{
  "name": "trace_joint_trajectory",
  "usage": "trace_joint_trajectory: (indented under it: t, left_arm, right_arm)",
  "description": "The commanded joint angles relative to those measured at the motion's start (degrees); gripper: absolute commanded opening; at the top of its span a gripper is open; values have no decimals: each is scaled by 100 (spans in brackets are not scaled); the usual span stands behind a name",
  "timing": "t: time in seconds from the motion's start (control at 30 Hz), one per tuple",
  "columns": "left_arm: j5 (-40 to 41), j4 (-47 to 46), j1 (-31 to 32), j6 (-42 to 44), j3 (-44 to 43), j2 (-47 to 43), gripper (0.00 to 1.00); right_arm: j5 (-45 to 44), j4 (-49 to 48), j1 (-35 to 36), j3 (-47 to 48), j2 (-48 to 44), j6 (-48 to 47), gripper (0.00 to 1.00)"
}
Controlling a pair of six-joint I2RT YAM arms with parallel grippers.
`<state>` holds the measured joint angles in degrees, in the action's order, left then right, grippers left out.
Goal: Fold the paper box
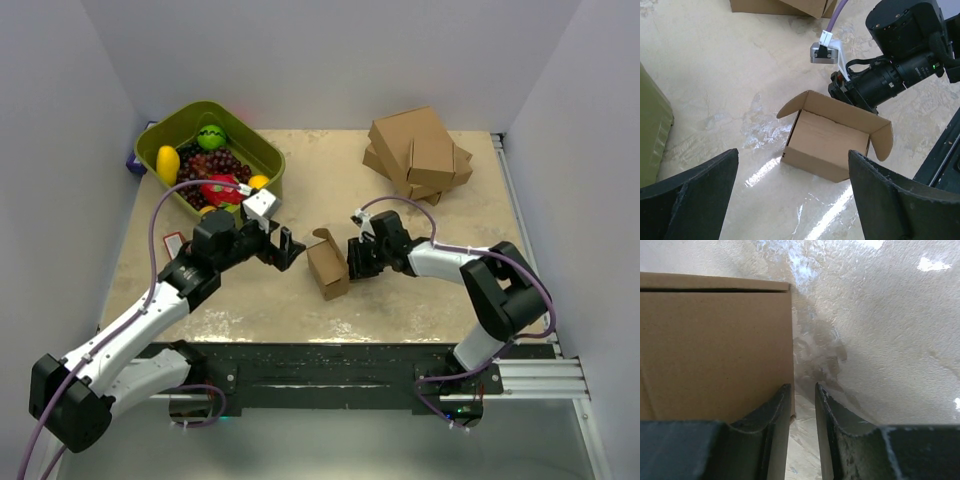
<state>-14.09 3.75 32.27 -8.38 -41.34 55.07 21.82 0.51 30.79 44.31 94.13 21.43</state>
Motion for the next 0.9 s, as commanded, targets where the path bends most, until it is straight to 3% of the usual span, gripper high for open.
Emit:
trace_joint_trajectory:
  t: [0.0, 0.1, 0.2, 0.33, 0.47, 0.67, 0.8, 0.87]
  left_arm:
    - [117, -138, -37, -41, -32, 83, 95]
    - [178, -129, -46, -181, -41, 144, 94]
    - [292, -147, -46, -628, 3, 206, 93]
    - [565, -565, -37, -1182, 257, 154, 94]
    - [433, -1358, -46, -1596, 575, 311, 94]
    - [187, -1736, -72, -1763, 469, 970, 94]
    - [90, -2062, -81, -1860, 478, 1409, 93]
    - [55, -2246, -89, -1878, 495, 1533, 91]
  right_arm:
    - [-117, -7, -64, 165, -8, -78, 32]
    - [-284, 54, -151, 165, -52, 1, 39]
    - [-442, 151, -300, 113, -236, 37, 65]
    - [-521, 221, -354, -28, -667, 28, 86]
    - [-818, 265, -354, -422, -1369, 168, 88]
    - [-1645, 257, -249, -1432, -3223, 774, 89]
    - [-2717, 318, 873, -1856, -3998, 1291, 89]
    - [-2789, 74, 1269, -2083, -4069, 1625, 88]
